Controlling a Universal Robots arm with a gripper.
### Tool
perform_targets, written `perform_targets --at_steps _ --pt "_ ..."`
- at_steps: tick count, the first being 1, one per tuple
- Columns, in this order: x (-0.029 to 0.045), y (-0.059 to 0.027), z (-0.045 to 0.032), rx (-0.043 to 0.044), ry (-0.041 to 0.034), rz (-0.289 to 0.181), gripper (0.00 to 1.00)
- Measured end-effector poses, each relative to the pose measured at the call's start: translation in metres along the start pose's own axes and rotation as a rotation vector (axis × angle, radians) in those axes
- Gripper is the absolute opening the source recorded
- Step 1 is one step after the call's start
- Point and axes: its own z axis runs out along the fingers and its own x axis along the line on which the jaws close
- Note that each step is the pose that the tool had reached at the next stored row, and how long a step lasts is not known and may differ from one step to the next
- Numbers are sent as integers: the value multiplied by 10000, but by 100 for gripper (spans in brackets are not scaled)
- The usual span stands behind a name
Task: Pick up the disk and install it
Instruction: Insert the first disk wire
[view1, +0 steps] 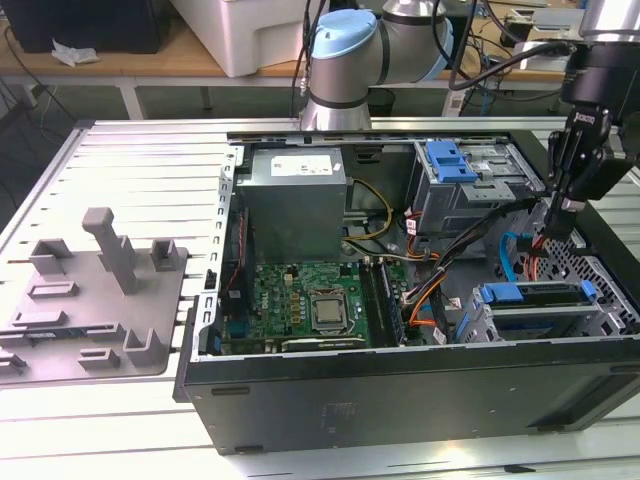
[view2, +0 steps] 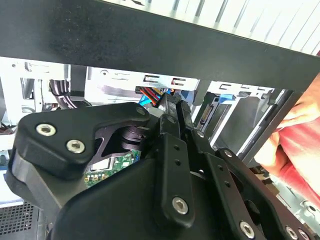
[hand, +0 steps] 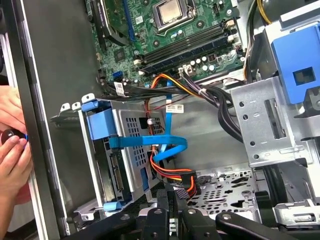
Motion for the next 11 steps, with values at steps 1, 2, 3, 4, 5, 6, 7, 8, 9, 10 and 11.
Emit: perform_targets --at_steps 1,2,3,4,5,6,7,8,9,10,11 --pt "0 1 1 -2 1 6 17" --pt "0 3 2 -6 3 16 17" --pt "0 5 4 -9 3 21 17" --pt "1 9 5 -11 3 26 17" --pt "2 14 7 -12 1 26 17" --pt "3 21 7 -11 2 25 17" --pt "6 31 7 -10 4 25 17" --pt "8 40 8 -9 4 24 17" --pt "14 62 10 -10 1 24 17" --pt "20 80 12 -11 -5 24 17" --pt "28 103 15 -12 -19 24 17"
